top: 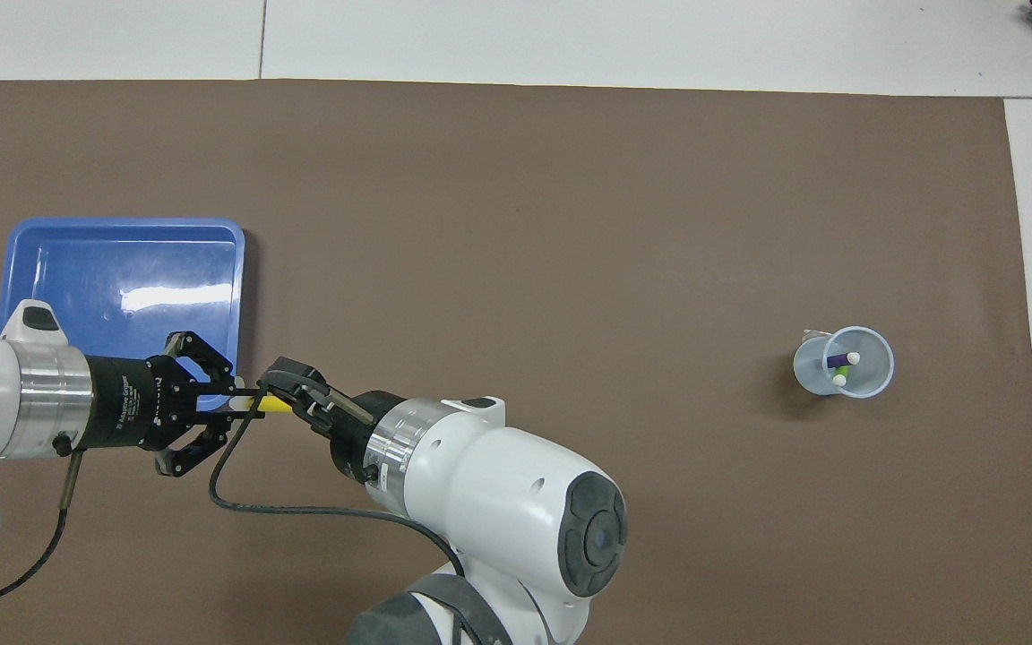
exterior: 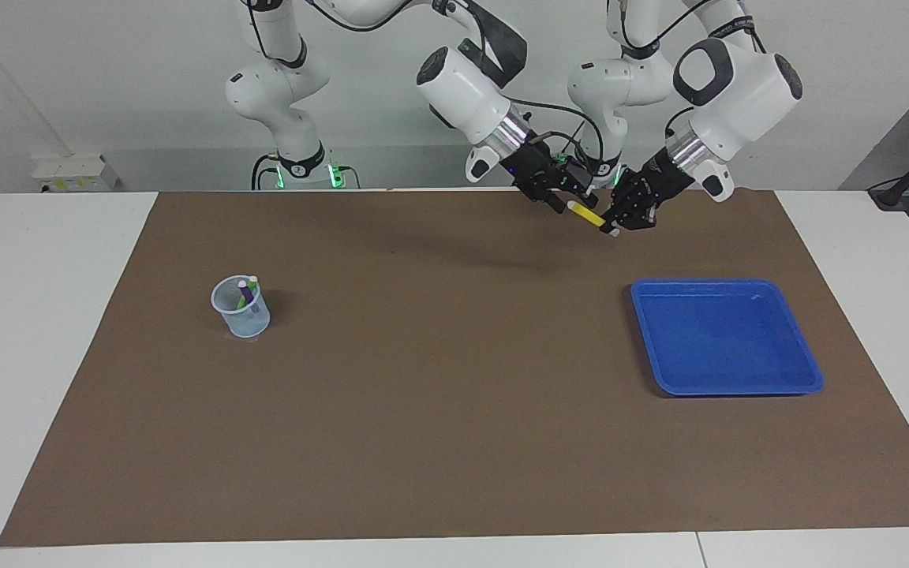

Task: Transfer and insert pens with both arms
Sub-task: 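Grasp the yellow pen end with the right gripper from the left gripper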

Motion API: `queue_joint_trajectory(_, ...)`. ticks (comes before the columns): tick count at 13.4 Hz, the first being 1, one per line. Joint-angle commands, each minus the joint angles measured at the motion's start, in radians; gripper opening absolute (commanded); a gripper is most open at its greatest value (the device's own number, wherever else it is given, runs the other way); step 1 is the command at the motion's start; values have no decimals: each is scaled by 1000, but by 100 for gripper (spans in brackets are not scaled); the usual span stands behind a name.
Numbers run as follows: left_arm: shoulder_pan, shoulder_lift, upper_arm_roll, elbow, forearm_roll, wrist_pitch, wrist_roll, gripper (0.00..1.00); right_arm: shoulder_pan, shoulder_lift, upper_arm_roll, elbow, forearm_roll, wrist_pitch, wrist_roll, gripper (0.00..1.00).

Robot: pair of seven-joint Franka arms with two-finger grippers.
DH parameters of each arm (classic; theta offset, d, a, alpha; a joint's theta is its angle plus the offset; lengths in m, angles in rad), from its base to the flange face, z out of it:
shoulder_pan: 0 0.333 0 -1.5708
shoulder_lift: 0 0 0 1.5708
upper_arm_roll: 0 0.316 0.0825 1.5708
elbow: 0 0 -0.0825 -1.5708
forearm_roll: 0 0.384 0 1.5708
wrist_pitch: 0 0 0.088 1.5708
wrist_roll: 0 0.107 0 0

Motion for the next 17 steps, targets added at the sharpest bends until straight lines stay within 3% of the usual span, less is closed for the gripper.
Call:
queue_joint_trajectory(1, -19, -40, 11, -29, -17, -16, -17, 0, 1, 12, 4, 19, 22, 14, -17, 75)
queue_joint_trajectory(3, -17, -43, 13, -28, -20, -24, -17, 0, 6, 12, 4, 15, 22, 14, -19, 66)
queue_joint_trajectory(5, -17, -43, 13, -28, -20, -25, -17, 0, 23, 12, 4, 7, 23, 14, -19, 64)
queue_joint_trajectory(10, -16, -51, 13, -28, -20, -39, -17, 0, 20, 13, 4, 6, 22, 14, -22, 35)
queue_joint_trajectory(12, -14, -54, 13, -28, -20, -39, -15, 0, 17, 13, 4, 4, 23, 14, -23, 32)
queue_joint_trajectory(17, -14, -55, 14, -28, -20, -48, -15, 0, 9, 13, 4, 1, 23, 14, -37, 10)
